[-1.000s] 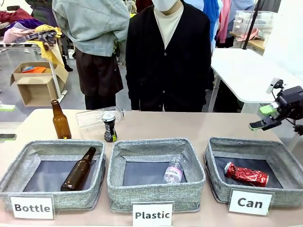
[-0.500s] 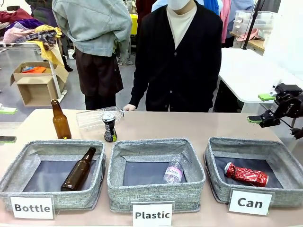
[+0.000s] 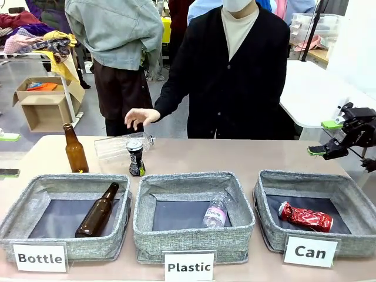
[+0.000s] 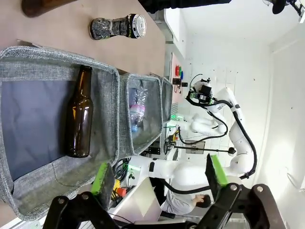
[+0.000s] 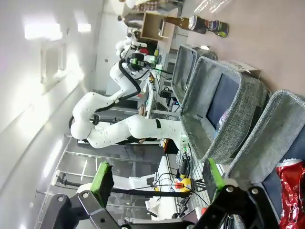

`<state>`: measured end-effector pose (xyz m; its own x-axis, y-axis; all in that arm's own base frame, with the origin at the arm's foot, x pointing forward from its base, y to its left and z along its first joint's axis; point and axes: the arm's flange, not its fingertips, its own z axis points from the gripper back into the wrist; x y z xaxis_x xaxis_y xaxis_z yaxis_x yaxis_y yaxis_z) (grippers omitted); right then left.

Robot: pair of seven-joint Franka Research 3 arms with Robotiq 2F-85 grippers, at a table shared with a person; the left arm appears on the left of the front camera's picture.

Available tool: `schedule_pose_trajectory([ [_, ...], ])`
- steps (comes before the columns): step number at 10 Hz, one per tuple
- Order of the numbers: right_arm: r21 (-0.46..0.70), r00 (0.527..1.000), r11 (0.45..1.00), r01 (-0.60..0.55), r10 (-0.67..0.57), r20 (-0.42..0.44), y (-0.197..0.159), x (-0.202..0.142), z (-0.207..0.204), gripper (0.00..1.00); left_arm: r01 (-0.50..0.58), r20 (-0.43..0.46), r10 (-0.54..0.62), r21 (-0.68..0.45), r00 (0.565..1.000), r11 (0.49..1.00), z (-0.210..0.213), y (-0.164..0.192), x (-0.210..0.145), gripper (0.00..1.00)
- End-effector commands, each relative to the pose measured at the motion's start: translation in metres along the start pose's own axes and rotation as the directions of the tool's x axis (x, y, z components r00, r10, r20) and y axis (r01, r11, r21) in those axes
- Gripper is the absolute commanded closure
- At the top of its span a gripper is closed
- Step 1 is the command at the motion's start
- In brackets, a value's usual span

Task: Sort the can waste into the basket.
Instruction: Pick up the can waste from the table and place it in the right Fabric basket.

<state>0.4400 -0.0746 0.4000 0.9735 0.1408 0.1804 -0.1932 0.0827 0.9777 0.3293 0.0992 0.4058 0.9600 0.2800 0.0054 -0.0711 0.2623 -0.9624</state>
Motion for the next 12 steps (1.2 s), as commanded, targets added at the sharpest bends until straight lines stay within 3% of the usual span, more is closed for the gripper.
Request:
schedule_pose_trajectory([
  [1,-0.008,1.0,1.0,-0.015,0.015,-0.003,0.002,0.0,0.0,0.01,0.0,-0.013,0.0,-0.005,1.0,1.0,0.002,-0.002,-0.004,0.0],
  [5,-0.008,1.0,1.0,-0.015,0.015,-0.003,0.002,0.0,0.0,0.01,0.0,0.0,0.0,0.0,1.0,1.0,0.0,0.0,0.0,0.0],
  [6,-0.008,1.0,1.0,-0.015,0.015,-0.003,0.002,0.0,0.0,0.01,0.019,-0.004,-0.019,0.035,1.0,0.999,-0.01,-0.015,0.009,0.0],
  [8,-0.008,1.0,1.0,-0.015,0.015,-0.003,0.002,0.0,0.0,0.01,0.079,-0.013,-0.078,0.126,0.997,0.989,-0.055,-0.053,0.036,0.0],
  [10,-0.008,1.0,1.0,-0.015,0.015,-0.003,0.002,0.0,0.0,0.01,0.088,0.135,-0.133,0.295,0.982,0.951,-0.115,-0.086,0.064,0.0],
  [12,-0.008,1.0,1.0,-0.015,0.015,-0.003,0.002,0.0,0.0,0.01,0.121,0.058,-0.152,0.362,0.987,0.924,-0.15,-0.099,0.07,0.0],
])
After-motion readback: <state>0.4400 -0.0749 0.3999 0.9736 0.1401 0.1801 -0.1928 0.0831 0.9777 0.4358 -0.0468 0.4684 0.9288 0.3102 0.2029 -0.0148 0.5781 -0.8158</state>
